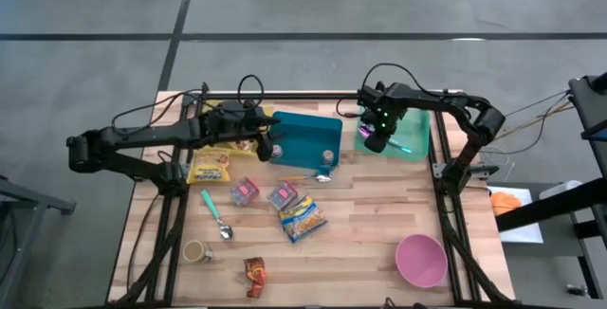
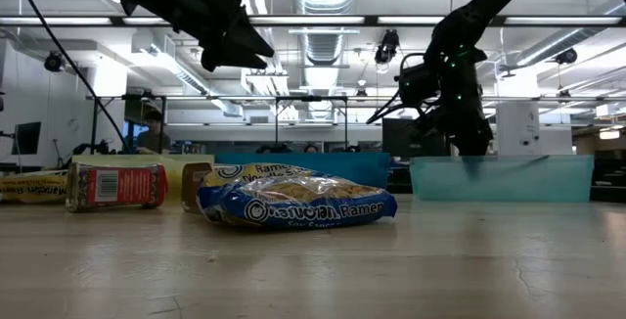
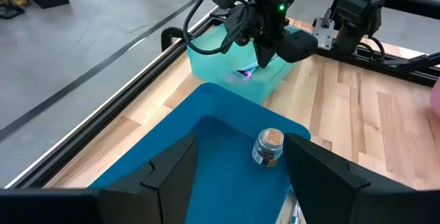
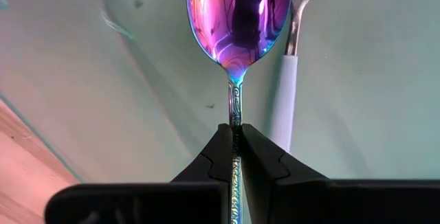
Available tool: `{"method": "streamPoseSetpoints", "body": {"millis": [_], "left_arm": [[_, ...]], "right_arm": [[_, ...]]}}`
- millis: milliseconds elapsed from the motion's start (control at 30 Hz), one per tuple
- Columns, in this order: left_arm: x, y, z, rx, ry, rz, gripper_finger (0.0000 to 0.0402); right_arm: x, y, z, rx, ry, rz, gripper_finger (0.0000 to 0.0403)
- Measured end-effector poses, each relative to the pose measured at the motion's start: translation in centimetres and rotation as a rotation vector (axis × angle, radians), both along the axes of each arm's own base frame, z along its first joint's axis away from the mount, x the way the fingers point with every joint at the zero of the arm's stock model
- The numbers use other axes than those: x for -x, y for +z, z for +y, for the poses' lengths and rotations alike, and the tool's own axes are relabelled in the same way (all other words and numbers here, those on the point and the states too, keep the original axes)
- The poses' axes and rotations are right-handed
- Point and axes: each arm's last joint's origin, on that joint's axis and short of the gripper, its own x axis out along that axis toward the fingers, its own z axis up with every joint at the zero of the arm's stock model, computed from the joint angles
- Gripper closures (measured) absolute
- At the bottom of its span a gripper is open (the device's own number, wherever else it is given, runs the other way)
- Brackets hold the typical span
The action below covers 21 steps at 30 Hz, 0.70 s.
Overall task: Pick & Place Food Item
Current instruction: Put the violet spoon into the green bin
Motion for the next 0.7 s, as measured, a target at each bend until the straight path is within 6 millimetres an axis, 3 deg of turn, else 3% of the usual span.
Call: {"method": "streamPoseSetpoints", "body": {"millis": [533,700], "left_arm": [[0.0,-0.1,0.0,0.002,0.0,0.007,0.0177],[0.0,-0.1,0.0,0.004,0.0,0.011,0.0177]], "right_arm": [[-0.5,-0.8,0.0,-0.016,-0.032,-0.002,0.0394],[-0.7,-1.2,0.0,-0.023,-0.029,0.004,0.0358]]}}
